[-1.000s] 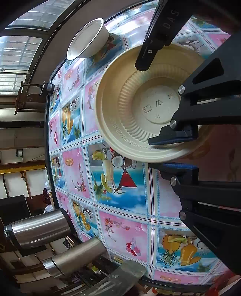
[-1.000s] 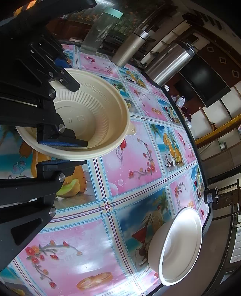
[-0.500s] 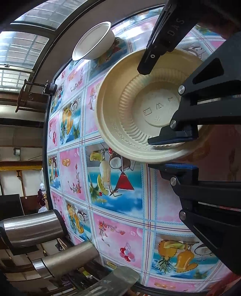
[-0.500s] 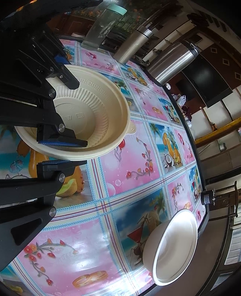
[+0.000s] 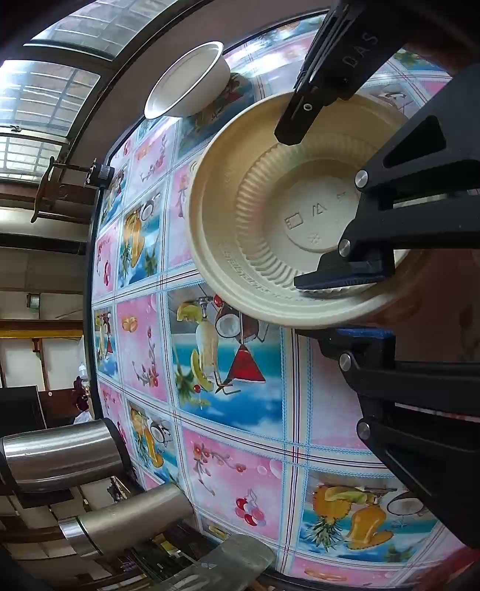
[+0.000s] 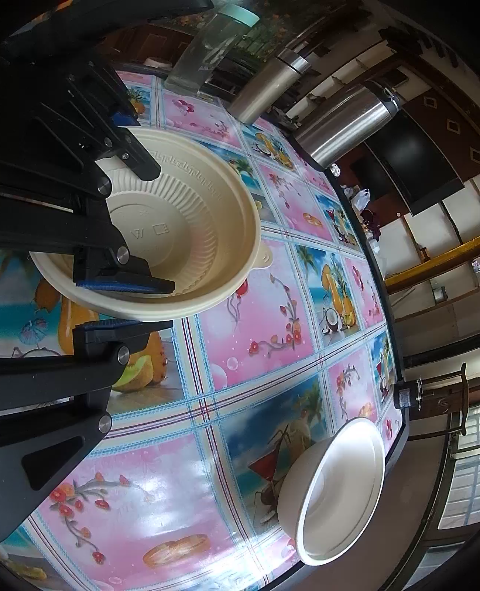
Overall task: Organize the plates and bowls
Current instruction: 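Lift the cream ribbed bowl and carry it toward the plate stack, then lower the cream ribbed bowl onto the stack held by the left tool, then press the cream ribbed bowl into the stack and open the right tool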
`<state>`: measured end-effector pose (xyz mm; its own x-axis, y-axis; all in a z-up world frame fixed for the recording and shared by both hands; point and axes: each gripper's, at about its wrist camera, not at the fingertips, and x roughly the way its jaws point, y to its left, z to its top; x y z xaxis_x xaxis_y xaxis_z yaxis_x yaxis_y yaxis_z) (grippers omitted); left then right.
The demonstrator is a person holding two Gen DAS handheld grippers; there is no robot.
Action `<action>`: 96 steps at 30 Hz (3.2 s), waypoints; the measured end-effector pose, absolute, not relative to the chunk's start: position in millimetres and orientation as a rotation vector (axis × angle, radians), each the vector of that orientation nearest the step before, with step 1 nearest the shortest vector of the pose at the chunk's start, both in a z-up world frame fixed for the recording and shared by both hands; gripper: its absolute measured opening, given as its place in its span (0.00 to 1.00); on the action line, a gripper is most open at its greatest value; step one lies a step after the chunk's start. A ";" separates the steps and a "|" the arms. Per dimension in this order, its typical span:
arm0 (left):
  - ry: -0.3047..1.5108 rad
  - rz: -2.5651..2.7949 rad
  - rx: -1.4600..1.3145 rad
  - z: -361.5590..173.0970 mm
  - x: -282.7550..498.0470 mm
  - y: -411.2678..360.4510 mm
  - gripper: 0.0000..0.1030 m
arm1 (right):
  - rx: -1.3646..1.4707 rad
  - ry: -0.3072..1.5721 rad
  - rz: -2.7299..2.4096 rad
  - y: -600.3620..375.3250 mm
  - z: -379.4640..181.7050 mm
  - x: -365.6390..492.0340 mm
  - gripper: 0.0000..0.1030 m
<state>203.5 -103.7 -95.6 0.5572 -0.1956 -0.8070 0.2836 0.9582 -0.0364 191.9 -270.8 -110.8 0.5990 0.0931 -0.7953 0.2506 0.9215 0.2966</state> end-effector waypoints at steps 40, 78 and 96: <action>0.994 -0.242 0.037 -97.8 90.0 -44.5 0.16 | 0.510 0.883 0.065 -229.2 -117.3 87.1 0.10; 0.904 -0.125 -0.087 -40.2 -38.0 125.6 0.18 | 0.219 0.920 0.446 -52.5 -49.3 6.0 0.12; 0.868 0.092 -0.214 -30.7 -19.3 226.6 0.18 | 0.126 0.889 0.629 69.4 -34.3 55.8 0.11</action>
<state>-19.3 226.6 -30.7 0.6437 -0.0065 -0.7653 -0.1671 0.9747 -0.1488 55.8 69.4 -34.3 0.4640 0.5610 -0.6856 -0.4597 0.8140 0.3550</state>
